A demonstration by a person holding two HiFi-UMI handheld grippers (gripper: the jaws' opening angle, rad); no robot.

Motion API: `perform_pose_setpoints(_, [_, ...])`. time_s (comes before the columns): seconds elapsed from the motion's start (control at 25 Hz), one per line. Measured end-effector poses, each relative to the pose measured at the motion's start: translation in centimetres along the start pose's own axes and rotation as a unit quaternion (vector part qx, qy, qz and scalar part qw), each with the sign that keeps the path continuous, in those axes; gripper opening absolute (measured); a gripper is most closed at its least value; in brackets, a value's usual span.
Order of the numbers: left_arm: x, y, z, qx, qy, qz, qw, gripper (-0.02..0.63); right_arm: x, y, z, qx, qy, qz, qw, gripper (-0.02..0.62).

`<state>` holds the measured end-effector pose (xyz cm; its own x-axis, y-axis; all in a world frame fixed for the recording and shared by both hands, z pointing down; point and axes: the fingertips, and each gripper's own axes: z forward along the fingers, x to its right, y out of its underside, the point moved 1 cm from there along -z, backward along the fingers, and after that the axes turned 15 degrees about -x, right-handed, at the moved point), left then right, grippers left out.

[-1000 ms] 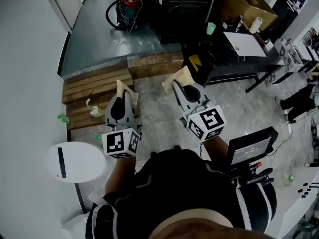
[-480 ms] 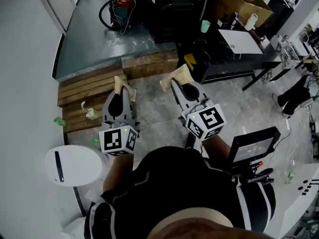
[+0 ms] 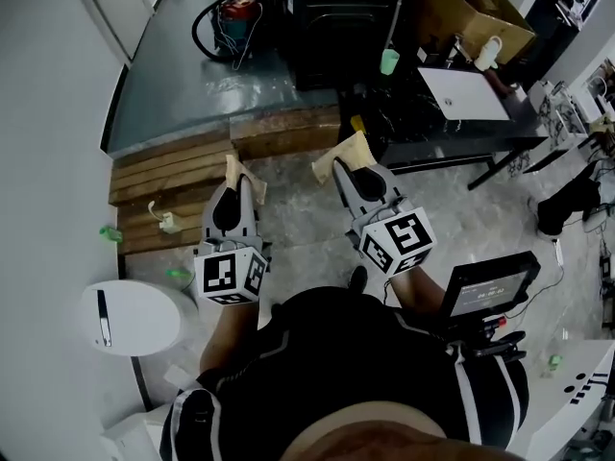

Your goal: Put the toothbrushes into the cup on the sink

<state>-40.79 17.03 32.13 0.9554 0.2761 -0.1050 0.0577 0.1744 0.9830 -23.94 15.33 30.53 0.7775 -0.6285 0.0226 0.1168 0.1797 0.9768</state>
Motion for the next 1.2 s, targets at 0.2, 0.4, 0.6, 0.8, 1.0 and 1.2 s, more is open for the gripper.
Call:
perform_pose_setpoints(0.2, [2.8,-0.9,3.8,-0.004,0.001,0.007,1.0000,0.031,4.3,-0.6,-0.4,0.003,-0.002,-0.003,1.000,0.041])
perform_pose_setpoints(0.4, [5.7,-1.6,7.6,-0.013,0.005,0.010,0.9998,0.031,8.9,-0.9,-0.9,0.005,-0.003,0.006,1.000,0.041])
perform_pose_setpoints(0.6, [8.6,-2.1,10.0,-0.017,0.005,0.012,0.9998,0.031,13.1,-1.2,-1.7,0.012,-0.003,0.014,1.000,0.041])
perform_pose_setpoints(0.8, [11.4,-2.7,12.1,-0.011,0.001,0.016,0.9998,0.031,16.3,-2.0,-2.2,0.022,-0.014,0.004,1.000,0.041])
perform_pose_setpoints(1.0, [13.8,-2.8,14.1,-0.009,-0.005,0.024,0.9997,0.031,19.2,-2.0,-2.8,0.029,-0.022,0.003,0.999,0.041])
perform_pose_setpoints(1.2, [16.4,-3.2,16.5,-0.008,-0.002,0.029,0.9995,0.031,22.5,-2.1,-3.6,0.036,-0.023,0.005,0.999,0.041])
